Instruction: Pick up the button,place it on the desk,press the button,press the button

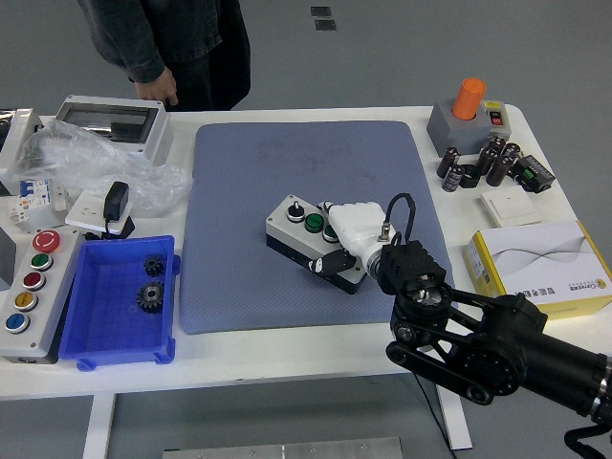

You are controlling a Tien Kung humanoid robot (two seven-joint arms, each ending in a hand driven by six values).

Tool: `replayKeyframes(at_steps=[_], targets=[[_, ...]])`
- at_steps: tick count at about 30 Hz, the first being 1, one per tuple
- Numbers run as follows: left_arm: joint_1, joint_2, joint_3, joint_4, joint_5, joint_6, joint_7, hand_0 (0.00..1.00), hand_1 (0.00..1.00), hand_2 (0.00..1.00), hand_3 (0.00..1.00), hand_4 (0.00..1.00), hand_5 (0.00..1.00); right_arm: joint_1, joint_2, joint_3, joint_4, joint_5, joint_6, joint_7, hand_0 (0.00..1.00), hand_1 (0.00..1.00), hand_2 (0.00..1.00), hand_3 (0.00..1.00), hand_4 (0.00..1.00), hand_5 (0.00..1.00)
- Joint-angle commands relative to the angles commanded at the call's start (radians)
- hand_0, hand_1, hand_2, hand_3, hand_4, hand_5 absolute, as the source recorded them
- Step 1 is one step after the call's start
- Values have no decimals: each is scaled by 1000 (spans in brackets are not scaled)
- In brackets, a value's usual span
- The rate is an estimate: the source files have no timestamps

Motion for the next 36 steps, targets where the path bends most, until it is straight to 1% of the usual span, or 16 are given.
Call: replayKeyframes(at_steps=[3,4,8,9,14,16,19,22,27,28,30,33,35,36], targets=[[0,0,-6,-1,6,1,-2,581,624,602,629,752,266,6,-12,-16,10,-6,-23,0,173,410,385,427,699,179],[0,0,-7,-1,8,1,-2,574,624,603,631,753,264,9,-17,-20,14,-11,-32,0,173,413,375,372,666,160],[1,-1,-6,-1,8,3,-3,574,624,603,631,753,264,22,-37,-32,30,-26,-68,0,173,413,375,372,666,160],[1,-1,-5,-1,7,4,-3,573,624,603,631,757,265,27,-43,-36,34,-30,-80,0,174,419,372,337,641,109],[1,-3,-5,-1,6,5,-5,573,624,603,631,757,265,47,-65,-64,43,-26,-122,0,174,419,372,337,641,109],[0,-4,-4,-1,6,6,-7,572,623,603,631,763,270,58,-74,-81,43,-23,-139,0,173,418,371,323,633,91],[-1,-5,-1,0,4,7,-8,572,623,603,631,763,270,72,-81,-107,34,-21,-164,0,173,418,371,323,633,91],[-1,-6,7,0,-2,8,-9,572,624,603,632,765,270,97,-89,-152,16,-18,-213,7,175,419,370,320,626,76],[-4,-7,16,1,-8,9,-10,572,624,603,632,765,270,149,-109,-241,-1,-21,-305,108,175,419,370,320,626,76],[-4,-7,17,1,-9,9,-10,569,623,604,633,772,276,157,-112,-252,-3,-19,-318,128,179,418,371,320,613,50],[-5,-8,20,1,-11,9,-10,569,623,604,633,772,276,179,-119,-281,-9,-6,-348,180,179,418,371,320,613,50],[-5,-8,25,1,-14,9,-9,569,623,604,633,772,276,202,-122,-314,-25,18,-374,249,179,418,371,320,613,50],[-5,-9,29,1,-18,9,-9,568,624,606,635,781,282,214,-122,-330,-40,36,-386,292,190,425,366,318,593,46],[-4,-9,32,2,-20,10,-10,568,624,606,635,781,282,222,-120,-340,-58,52,-395,327,190,425,366,318,593,46]])
